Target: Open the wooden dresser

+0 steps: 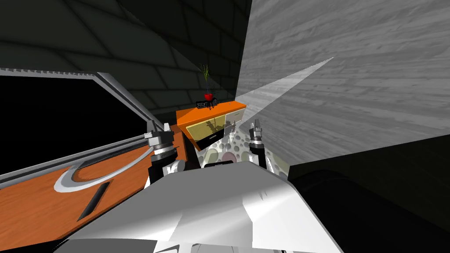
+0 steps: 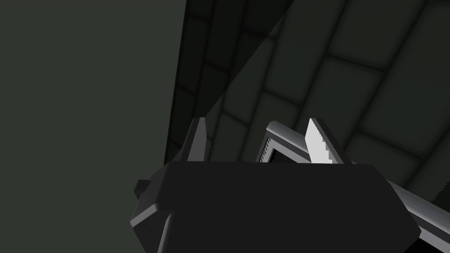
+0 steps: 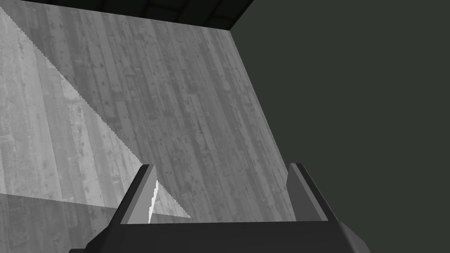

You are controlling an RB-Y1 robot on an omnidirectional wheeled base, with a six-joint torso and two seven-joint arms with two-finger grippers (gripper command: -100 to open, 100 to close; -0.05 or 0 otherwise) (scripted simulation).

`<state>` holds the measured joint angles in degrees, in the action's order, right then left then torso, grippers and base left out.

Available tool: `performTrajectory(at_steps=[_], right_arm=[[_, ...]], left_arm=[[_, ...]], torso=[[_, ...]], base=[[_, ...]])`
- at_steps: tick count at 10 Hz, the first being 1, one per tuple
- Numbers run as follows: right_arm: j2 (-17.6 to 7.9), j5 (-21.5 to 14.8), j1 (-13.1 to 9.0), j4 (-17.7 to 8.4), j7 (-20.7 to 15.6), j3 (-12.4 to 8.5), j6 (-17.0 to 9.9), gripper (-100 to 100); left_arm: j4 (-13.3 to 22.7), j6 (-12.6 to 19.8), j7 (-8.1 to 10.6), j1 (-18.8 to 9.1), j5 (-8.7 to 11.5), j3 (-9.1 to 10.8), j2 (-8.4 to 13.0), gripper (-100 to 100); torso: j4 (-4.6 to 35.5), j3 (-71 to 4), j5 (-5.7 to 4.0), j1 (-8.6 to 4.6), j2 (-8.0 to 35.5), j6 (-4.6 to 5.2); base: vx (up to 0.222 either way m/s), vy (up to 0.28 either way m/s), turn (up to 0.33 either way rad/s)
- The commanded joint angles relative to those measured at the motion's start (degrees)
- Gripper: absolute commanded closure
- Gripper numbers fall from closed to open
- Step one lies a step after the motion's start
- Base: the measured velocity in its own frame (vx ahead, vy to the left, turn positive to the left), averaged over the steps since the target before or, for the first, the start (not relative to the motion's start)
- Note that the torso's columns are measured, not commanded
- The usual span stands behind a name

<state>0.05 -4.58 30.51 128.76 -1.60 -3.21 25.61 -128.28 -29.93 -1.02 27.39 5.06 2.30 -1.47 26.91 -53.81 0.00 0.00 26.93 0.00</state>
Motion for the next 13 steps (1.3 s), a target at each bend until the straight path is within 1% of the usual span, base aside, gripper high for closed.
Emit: performTrajectory(at_steps=[1, 2, 3, 4, 6, 7, 8, 10, 11, 12, 13], right_arm=[[0.0, 0.0, 0.0, 0.0, 0.0, 0.0, 0.0, 0], [0.0, 0.0, 0.0, 0.0, 0.0, 0.0, 0.0, 0], [-1.78, -0.82, 0.04, -1.18, -0.09, 0.15, -0.77, -100], [-3.12, -1.66, 0.08, -2.36, -0.19, 0.3, -1.56, -100], [-6.06, -4.17, 0.18, -5.69, -0.49, 0.74, -3.86, -100], [-6.06, -4.17, 0.18, -5.69, -0.49, 0.74, -3.86, -100], [-7.61, -5.8, 0.24, -7.79, -0.69, 1.03, -5.35, -100], [-10.83, -9.34, 0.32, -11.46, -1.18, 1.72, -8.7, -100], [-10.83, -9.74, 0.32, -12.73, -1.18, 1.72, -8.92, -100], [-12.49, -12.01, 0.35, -14.46, -1.46, 2.12, -10.97, -100], [-12.49, -12.01, 0.35, -15.16, -1.46, 2.12, -10.97, -100]], left_arm=[[0.0, 0.0, 0.0, 0.0, 0.0, 0.0, 0.0, 0], [0.0, 0.0, 0.0, 0.0, 0.0, 0.0, 0.0, 0], [0.0, 0.0, 0.0, 0.0, 0.0, 0.0, 0.0, 0], [0.02, 0.0, 0.0, 0.0, 0.0, 0.0, 0.0, 0], [0.03, 0.01, 0.0, 0.0, 0.0, 0.0, 0.0, 0], [0.03, 0.01, 0.0, 0.0, 0.0, -0.01, 0.0, 0], [0.03, 0.01, 0.0, 0.01, 0.0, 0.0, 0.0, 0], [0.03, 0.01, 0.0, 0.0, 0.0, -0.01, 0.0, 0], [0.03, 0.01, 0.0, 0.0, 0.0, -0.01, 0.0, 0], [0.03, 0.01, 0.0, 0.02, 0.0, 0.0, 0.0, 0], [0.03, 0.01, 0.0, 0.0, 0.0, 0.0, 0.0, 0]], torso=[[4.23, -8.46, 0.0, 0.0, 4.23, 0.0], [8.46, -16.92, 0.0, 0.0, 8.46, 0.0], [12.69, -25.38, 0.0, 0.0, 12.69, 0.0], [14.57, -29.33, 0.0, 0.01, 14.61, -0.02], [15.29, -30.71, 0.0, 0.0, 15.27, 0.0], [15.34, -30.76, 0.0, 0.02, 15.31, -0.02], [15.37, -30.76, 0.01, 0.0, 15.36, 0.04], [15.37, -30.75, 0.0, 0.02, 15.36, -0.02], [15.37, -30.77, 0.0, 0.01, 15.33, -0.02], [15.37, -30.76, 0.01, -0.01, 15.37, 0.07], [15.38, -30.75, 0.0, 0.02, 15.38, -0.02]], base=[[0.0, 0.0, 0.0], [0.0, 0.0, 0.0], [0.01, 0.003, 0.126], [0.011, 0.002, 0.162], [0.014, 0.004, 0.238], [0.013, 0.001, 0.076], [0.011, 0.005, 0.191], [0.02, 0.005, 0.396], [0.02, 0.0, 0.095], [0.019, 0.007, 0.242], [0.012, 0.002, 0.151]])
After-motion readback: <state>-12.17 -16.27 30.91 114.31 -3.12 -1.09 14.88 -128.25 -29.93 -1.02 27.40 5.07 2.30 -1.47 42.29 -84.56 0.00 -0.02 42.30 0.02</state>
